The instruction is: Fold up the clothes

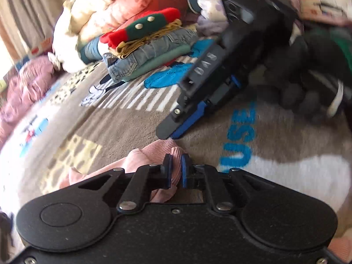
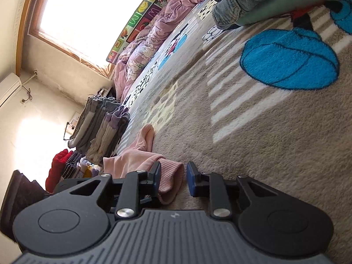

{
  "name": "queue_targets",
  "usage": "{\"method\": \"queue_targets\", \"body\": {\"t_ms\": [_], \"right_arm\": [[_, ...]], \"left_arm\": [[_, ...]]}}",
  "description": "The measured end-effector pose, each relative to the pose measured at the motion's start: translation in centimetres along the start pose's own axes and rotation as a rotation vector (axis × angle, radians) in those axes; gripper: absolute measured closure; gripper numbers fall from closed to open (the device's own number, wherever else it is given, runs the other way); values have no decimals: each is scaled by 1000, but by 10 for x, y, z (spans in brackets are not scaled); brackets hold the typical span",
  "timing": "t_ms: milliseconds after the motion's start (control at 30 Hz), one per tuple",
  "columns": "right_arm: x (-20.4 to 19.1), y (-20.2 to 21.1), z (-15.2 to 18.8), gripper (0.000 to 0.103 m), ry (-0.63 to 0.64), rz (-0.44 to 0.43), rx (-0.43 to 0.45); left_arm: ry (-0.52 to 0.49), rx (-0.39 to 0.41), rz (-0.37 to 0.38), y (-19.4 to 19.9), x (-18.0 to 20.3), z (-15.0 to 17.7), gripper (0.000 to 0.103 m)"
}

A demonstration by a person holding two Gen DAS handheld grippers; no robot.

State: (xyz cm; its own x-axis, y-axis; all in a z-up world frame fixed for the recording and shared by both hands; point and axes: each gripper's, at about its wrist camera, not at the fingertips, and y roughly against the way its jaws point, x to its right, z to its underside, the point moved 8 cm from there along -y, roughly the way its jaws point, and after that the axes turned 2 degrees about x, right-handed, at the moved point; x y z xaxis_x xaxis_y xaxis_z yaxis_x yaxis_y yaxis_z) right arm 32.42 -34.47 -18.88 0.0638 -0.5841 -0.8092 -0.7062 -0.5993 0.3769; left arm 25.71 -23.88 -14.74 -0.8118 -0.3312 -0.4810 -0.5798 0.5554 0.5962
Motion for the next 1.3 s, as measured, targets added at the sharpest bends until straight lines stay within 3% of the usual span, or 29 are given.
{"method": "queue_targets", "body": {"t_ms": [67,200,300,367,433,600,733,933,1033,1100,1233,1300], "right_arm": [[1,-1,0,81,-3,7,3],[0,-2,0,80,-8,-3,0],[7,1,-5,76,-133,-75,26],[16,6,-10,57,-315,-210,59],[25,11,-14,48,-478,-334,81],[19,10,-4,43,-529,-358,45],[11,-4,6,47,-568,-371,20],[8,-18,7,83,-546,-349,72],[3,-19,3,88,-518,-374,83],[3,-19,2,89,-496,-363,88],[5,-17,0,89,-447,-329,95],[4,-12,-3,89,-410,-313,104]], "left_arm": [[-147,21,-97,1,18,-1,98],[-327,131,-304,12,32,-9,98],[-456,156,-395,11,37,-5,98],[-518,156,-440,9,38,2,98],[-563,169,-490,9,37,4,98],[-598,188,-586,11,24,6,98],[-631,188,-586,12,22,8,98],[-666,184,-551,13,22,7,98],[-649,172,-524,16,16,5,96],[-579,161,-448,21,11,2,92],[-249,153,-254,54,-39,-6,91],[-21,167,-230,65,-78,-6,94]]}}
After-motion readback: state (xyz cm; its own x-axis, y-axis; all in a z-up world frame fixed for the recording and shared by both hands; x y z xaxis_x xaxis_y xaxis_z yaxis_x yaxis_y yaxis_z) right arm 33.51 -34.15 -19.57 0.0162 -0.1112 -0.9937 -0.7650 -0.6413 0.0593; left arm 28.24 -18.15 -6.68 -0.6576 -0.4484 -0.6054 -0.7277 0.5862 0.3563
